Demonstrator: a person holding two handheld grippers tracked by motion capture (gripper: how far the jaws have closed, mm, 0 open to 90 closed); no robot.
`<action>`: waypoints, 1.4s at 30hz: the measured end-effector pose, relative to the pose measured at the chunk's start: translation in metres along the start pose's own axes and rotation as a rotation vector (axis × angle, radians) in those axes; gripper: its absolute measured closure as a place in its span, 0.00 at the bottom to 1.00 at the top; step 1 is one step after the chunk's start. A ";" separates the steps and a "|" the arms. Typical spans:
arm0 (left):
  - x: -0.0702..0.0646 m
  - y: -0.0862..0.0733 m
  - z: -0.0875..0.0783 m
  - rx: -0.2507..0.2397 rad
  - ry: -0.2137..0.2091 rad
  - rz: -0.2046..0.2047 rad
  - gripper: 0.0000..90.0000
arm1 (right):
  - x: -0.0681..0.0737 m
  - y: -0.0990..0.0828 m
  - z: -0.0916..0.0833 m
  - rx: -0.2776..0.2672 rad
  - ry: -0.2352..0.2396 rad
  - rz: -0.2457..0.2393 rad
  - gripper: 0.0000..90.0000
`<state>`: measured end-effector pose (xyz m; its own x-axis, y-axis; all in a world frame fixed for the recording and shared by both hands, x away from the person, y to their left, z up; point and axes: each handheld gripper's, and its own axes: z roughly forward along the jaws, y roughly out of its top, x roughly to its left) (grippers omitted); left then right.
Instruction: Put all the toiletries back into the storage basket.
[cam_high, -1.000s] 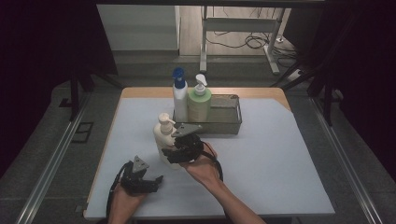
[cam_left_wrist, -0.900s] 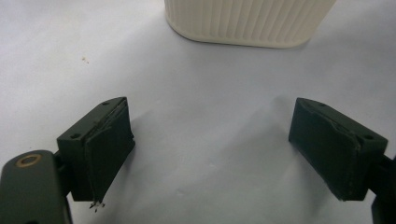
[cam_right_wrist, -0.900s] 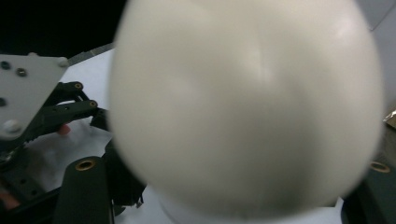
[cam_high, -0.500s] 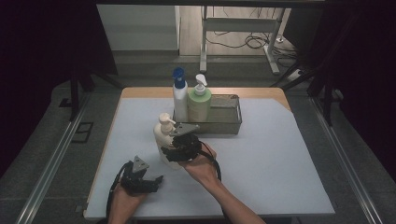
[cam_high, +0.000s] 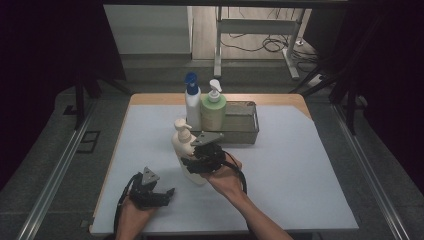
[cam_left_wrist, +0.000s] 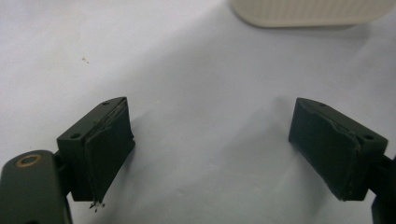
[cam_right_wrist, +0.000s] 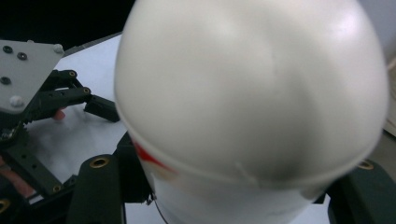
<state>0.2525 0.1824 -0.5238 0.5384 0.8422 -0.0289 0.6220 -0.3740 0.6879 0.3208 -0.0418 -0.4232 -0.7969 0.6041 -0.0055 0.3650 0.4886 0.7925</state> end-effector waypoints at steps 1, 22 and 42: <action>0.000 0.000 0.000 0.000 0.001 0.000 0.15 | -0.001 -0.001 -0.002 0.000 -0.002 0.000 0.41; 0.000 0.000 0.000 0.000 0.000 0.001 0.15 | -0.030 -0.010 -0.056 -0.029 -0.038 0.036 0.41; 0.000 0.000 0.000 0.000 -0.001 0.000 0.15 | -0.072 -0.017 -0.101 -0.039 -0.116 0.101 0.41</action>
<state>0.2526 0.1824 -0.5238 0.5388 0.8419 -0.0298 0.6221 -0.3738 0.6879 0.3230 -0.1571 -0.3751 -0.6952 0.7188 0.0071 0.4196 0.3978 0.8159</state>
